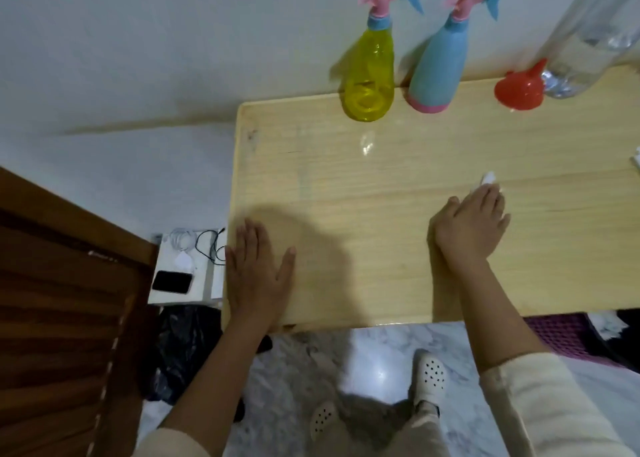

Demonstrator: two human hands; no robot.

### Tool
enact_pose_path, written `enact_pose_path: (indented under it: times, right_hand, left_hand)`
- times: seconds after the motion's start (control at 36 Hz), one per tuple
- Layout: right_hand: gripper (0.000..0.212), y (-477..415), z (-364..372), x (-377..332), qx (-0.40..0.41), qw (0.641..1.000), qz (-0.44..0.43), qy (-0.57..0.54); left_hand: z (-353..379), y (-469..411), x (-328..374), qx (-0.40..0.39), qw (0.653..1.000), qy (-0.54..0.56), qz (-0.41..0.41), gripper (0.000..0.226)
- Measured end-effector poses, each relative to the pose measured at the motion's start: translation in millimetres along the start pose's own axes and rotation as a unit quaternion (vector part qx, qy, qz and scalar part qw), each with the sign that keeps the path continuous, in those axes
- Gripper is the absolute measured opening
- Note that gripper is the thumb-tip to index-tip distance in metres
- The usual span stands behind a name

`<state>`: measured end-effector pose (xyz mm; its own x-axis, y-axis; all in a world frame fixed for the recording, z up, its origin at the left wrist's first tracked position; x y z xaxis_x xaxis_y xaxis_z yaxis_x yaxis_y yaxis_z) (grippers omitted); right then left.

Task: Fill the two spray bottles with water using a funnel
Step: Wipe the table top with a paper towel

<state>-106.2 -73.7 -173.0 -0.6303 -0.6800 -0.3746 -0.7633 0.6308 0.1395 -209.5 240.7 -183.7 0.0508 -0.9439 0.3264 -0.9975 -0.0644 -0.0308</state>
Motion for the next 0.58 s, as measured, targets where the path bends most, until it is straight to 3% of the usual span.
enact_pose_path:
  times: [0.14, 0.28, 0.58]
  right_hand:
    - [0.062, 59.7, 38.2, -77.4, -0.052, 0.994, -0.097, 0.023]
    - [0.060, 126.5, 77.3, -141.3, -0.136, 0.956, -0.252, 0.060]
    - [0.057, 177.0, 77.3, -115.0, -0.170, 0.836, -0.505, 0.135]
  left_hand:
    - [-9.6, 19.7, -16.3, -0.005, 0.998, 0.005, 0.055, 0.085]
    - [-9.2, 34.2, -27.9, 0.039, 0.997, 0.028, 0.054, 0.076]
    - [-8.5, 54.9, -23.5, 0.049, 0.999, 0.017, 0.005, 0.072]
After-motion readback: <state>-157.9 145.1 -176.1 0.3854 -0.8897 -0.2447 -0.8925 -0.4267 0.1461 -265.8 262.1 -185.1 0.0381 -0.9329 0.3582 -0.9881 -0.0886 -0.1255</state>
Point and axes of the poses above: each hand's wrist, its own y-axis away from the middle knuckle, its own z-axis out of the palm, x = y × z, the point moved 5 cm from there along -y, towards the middle knuckle, and after that the axes turned 14 degrees about z, right-handed, at the moved point
